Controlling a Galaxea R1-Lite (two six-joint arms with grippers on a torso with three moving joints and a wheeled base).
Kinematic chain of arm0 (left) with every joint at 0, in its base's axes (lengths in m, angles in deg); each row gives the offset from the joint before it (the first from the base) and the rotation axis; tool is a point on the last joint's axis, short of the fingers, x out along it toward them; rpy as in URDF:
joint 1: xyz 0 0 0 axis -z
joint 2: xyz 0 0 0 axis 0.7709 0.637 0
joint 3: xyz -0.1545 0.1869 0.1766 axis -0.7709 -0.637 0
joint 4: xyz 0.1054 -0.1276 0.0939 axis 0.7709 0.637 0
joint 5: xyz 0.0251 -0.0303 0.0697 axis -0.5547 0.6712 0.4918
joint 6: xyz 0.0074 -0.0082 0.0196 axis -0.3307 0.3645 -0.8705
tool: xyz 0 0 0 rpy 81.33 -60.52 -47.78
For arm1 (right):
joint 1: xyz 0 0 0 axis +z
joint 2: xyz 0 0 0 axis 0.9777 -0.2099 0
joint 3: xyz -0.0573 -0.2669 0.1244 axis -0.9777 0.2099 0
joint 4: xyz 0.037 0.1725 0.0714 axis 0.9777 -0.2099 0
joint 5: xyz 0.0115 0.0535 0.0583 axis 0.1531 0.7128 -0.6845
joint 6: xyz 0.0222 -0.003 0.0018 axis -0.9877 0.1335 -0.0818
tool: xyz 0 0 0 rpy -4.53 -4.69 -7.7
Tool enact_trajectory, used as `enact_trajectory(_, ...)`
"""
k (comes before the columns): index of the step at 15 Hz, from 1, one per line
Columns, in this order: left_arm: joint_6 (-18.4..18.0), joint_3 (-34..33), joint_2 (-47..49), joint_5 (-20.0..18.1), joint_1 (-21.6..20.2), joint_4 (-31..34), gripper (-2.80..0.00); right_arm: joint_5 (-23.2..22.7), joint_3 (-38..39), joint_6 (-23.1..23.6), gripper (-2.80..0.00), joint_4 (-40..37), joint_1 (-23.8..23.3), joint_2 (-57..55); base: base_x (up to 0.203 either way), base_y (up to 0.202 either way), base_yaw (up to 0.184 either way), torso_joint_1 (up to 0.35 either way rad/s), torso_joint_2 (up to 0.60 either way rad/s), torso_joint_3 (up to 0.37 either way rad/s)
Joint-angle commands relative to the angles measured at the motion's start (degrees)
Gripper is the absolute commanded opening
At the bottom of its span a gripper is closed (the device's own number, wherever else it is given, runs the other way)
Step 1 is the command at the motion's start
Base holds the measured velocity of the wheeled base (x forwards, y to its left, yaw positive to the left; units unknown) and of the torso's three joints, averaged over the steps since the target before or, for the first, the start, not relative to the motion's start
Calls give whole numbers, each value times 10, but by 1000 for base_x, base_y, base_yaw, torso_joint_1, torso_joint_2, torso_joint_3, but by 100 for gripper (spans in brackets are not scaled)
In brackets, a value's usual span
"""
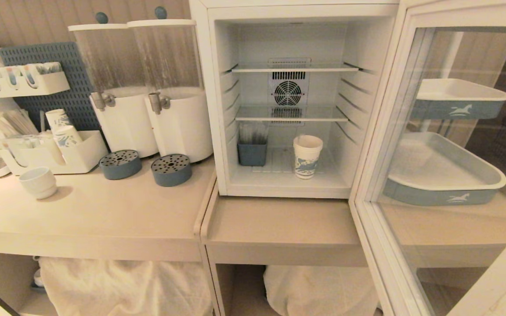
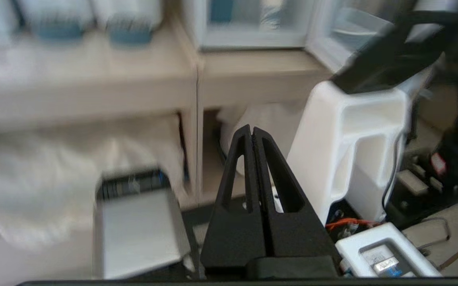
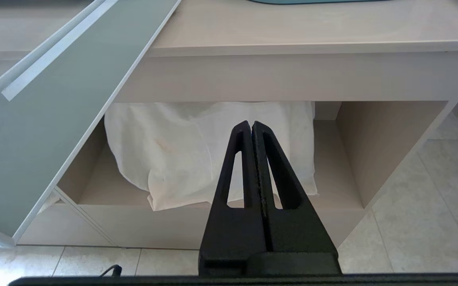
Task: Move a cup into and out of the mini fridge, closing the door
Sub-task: Take the paper cup out of the freezer
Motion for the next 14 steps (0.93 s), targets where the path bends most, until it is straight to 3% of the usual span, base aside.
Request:
enact_trajectory(1,47,-73,-27,47,2,-42,-280,0,1,0,-280,0,0,0,0,0,0,0,0,0)
enact_trajectory(5,60,-379,-26,161,2,-353,-280,0,1,0,-280,0,0,0,0,0,0,0,0,0)
enact_trajectory(8,39,-643,-26,202,2,-600,-280,0,1,0,-280,0,0,0,0,0,0,0,0,0)
enact_trajectory(10,-2,-798,-26,215,2,-758,-280,0,1,0,-280,0,0,0,0,0,0,0,0,0)
enact_trajectory(12,-56,-894,-27,211,2,-847,-280,0,1,0,-280,0,0,0,0,0,0,0,0,0)
enact_trajectory(14,-102,-904,-27,201,2,-885,-280,0,1,0,-280,0,0,0,0,0,0,0,0,0)
